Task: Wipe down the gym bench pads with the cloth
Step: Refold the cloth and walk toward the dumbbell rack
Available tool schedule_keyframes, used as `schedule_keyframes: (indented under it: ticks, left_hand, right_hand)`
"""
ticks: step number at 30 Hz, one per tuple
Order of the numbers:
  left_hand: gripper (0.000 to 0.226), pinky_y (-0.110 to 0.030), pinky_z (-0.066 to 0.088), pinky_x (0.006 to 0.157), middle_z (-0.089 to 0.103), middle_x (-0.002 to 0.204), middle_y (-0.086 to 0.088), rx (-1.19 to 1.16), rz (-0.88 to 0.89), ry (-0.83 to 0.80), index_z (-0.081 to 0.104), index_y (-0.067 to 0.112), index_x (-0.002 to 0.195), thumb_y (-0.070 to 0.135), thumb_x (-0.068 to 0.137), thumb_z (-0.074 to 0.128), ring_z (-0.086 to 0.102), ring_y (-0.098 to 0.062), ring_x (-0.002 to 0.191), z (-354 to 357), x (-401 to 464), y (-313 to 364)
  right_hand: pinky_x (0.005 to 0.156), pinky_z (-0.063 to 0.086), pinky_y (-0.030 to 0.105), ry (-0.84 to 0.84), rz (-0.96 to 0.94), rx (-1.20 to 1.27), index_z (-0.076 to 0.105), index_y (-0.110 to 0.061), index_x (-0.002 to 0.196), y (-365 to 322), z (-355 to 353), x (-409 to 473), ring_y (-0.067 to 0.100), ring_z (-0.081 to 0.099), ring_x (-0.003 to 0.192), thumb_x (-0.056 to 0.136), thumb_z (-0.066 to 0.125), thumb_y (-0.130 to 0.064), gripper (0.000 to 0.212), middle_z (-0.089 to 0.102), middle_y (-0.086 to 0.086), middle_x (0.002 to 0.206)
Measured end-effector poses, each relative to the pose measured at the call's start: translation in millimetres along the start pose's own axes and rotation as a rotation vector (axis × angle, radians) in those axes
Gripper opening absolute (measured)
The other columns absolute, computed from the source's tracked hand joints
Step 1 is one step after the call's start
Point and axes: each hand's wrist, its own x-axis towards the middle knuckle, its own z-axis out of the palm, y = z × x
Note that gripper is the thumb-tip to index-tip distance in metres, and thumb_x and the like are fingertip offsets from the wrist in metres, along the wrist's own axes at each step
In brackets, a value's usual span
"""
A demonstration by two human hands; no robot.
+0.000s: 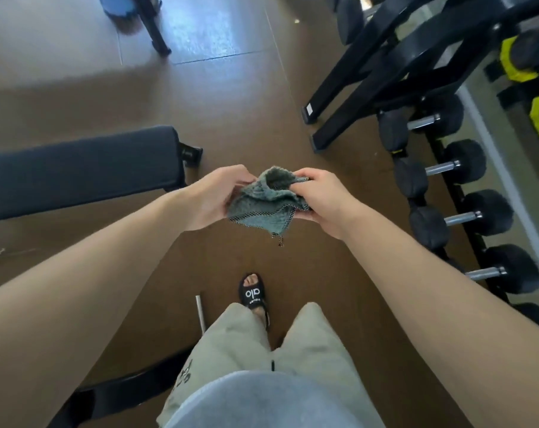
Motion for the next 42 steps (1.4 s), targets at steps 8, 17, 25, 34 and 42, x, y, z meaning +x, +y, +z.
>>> schedule_keyframes:
  ticks: [8, 17, 25, 34, 42]
  left_hand:
    - [0.012, -0.038, 0.058, 0.085, 0.073, 0.11, -0.01, 0.186, 0.053, 0.244, 0.07, 0.016, 0.107, 0.018, 0.097, 0.065, 0.07, -0.026, 0.102, -64.8, 84.4, 137.7]
    - [0.024, -0.042, 0.057, 0.092, 0.071, 0.106, -0.003, 0.203, 0.103, 0.355, 0.07, 0.026, 0.107, 0.008, 0.092, 0.065, 0.068, -0.024, 0.103, -146.6, 168.7, 265.0]
    - [0.02, -0.044, 0.062, 0.086, 0.07, 0.109, -0.007, 0.178, 0.054, 0.377, 0.062, 0.019, 0.104, 0.004, 0.092, 0.057, 0.069, -0.027, 0.098, -250.3, 262.7, 356.4]
    - [0.018, -0.052, 0.06, 0.091, 0.07, 0.112, -0.008, 0.157, -0.025, 0.341, 0.059, 0.024, 0.106, 0.009, 0.096, 0.058, 0.071, -0.027, 0.102, -395.1, 365.1, 464.4]
    - [0.02, -0.032, 0.063, 0.073, 0.07, 0.113, -0.01, 0.083, -0.116, 0.253, 0.05, 0.026, 0.118, 0.013, 0.104, 0.053, 0.075, -0.022, 0.094, -499.7, 455.7, 582.7]
  right_hand:
    - [0.092, 0.061, 0.045, -0.242, 0.094, 0.129, 0.066, -0.013, 0.127, -125.2, -30.4, 125.6, 0.025, 0.074, 0.107, 0.086, 0.077, -0.052, 0.057, 0.076, 0.007, 0.117]
    - [0.086, 0.063, 0.039, -0.27, 0.083, 0.03, 0.058, -0.004, 0.129, -268.1, -47.4, 275.9, 0.028, 0.07, 0.112, 0.102, 0.058, -0.005, 0.027, 0.069, 0.015, 0.124]
    - [0.096, 0.059, 0.044, -0.286, 0.044, -0.055, 0.06, -0.006, 0.127, -387.4, -16.9, 413.7, 0.029, 0.066, 0.116, 0.099, 0.059, -0.005, 0.029, 0.066, 0.015, 0.126]
    - [0.092, 0.061, 0.042, -0.22, 0.023, -0.172, 0.063, -0.008, 0.116, -514.8, 32.9, 571.7, 0.028, 0.07, 0.11, 0.09, 0.072, -0.003, 0.027, 0.07, 0.013, 0.117]
    - [0.085, 0.059, 0.047, -0.234, -0.015, -0.143, 0.065, -0.014, 0.095, -629.8, 46.4, 723.0, 0.032, 0.069, 0.102, 0.086, 0.063, 0.011, 0.027, 0.069, 0.014, 0.105]
